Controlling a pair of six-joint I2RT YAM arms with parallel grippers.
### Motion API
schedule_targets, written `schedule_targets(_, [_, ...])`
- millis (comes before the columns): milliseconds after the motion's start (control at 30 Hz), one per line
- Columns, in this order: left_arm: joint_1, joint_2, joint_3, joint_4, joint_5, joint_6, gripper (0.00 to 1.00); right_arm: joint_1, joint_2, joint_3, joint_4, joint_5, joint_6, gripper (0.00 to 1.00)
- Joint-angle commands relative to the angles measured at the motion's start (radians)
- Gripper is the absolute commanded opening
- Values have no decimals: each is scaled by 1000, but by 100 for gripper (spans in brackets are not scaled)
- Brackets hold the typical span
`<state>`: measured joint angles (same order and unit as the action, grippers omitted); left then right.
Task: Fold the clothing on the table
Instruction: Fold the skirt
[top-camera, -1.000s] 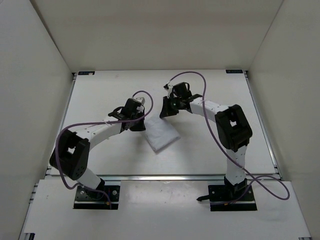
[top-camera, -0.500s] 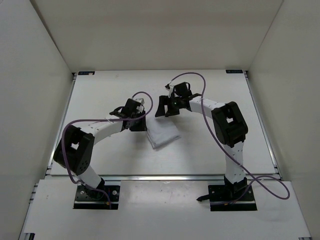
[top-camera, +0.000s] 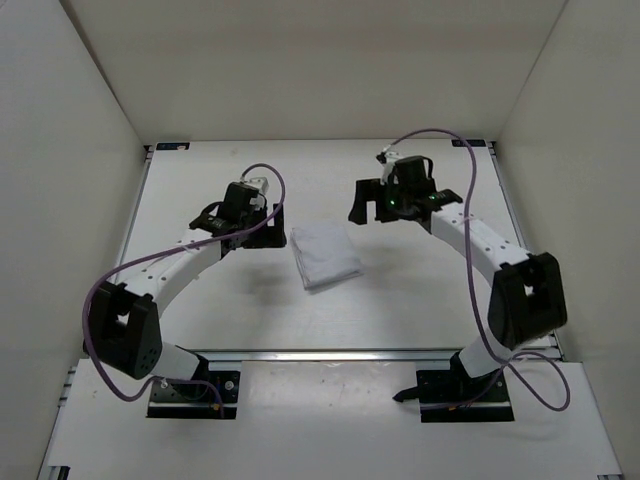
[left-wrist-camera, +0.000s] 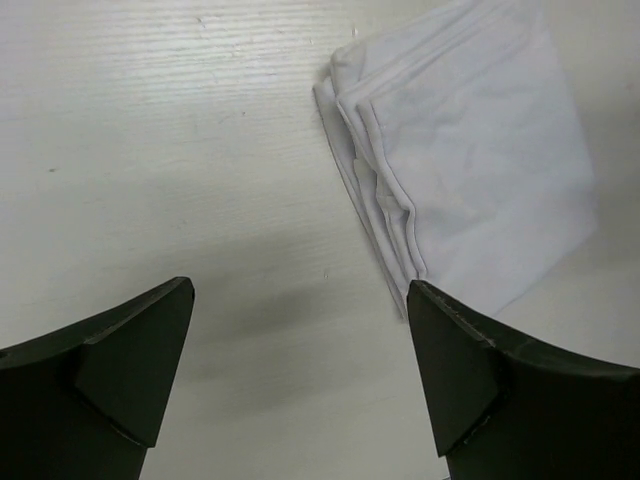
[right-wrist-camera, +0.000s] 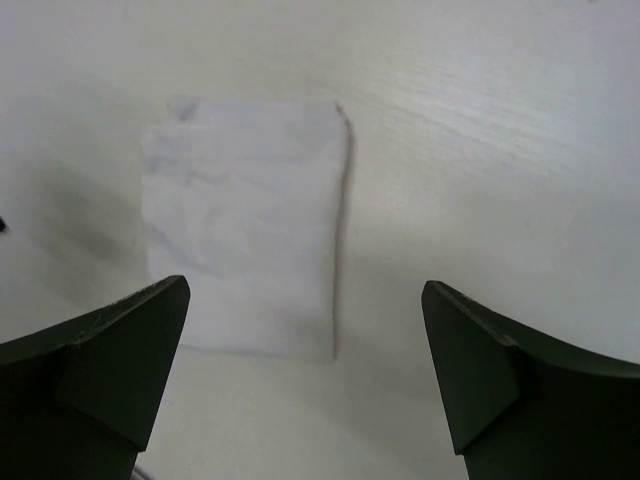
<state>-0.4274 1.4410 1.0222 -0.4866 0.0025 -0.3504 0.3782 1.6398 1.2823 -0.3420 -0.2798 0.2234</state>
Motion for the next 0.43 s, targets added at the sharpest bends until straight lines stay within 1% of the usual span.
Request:
schedule_targets(0, [21,-74,-20,-27,-15,31,99,-45,-131,-171,12,67,-13,99])
schedule_targets(133, [18,-128,-59,-35,-24,39,98,-88,-273,-297,-5,123,-13,100])
schedule_targets(200, [29,-143,-71,-41,-19,34,99,-116,-317,-360,0,119,-18,99])
schedule_targets(300, [15,-178,-88,-52,-22,25,98,-140,-377,-423,8,117,-12,99])
schedule_targets(400, [10,-191,-103,-64,-33,22,99,-145,-413,-457,18,116,-1,99])
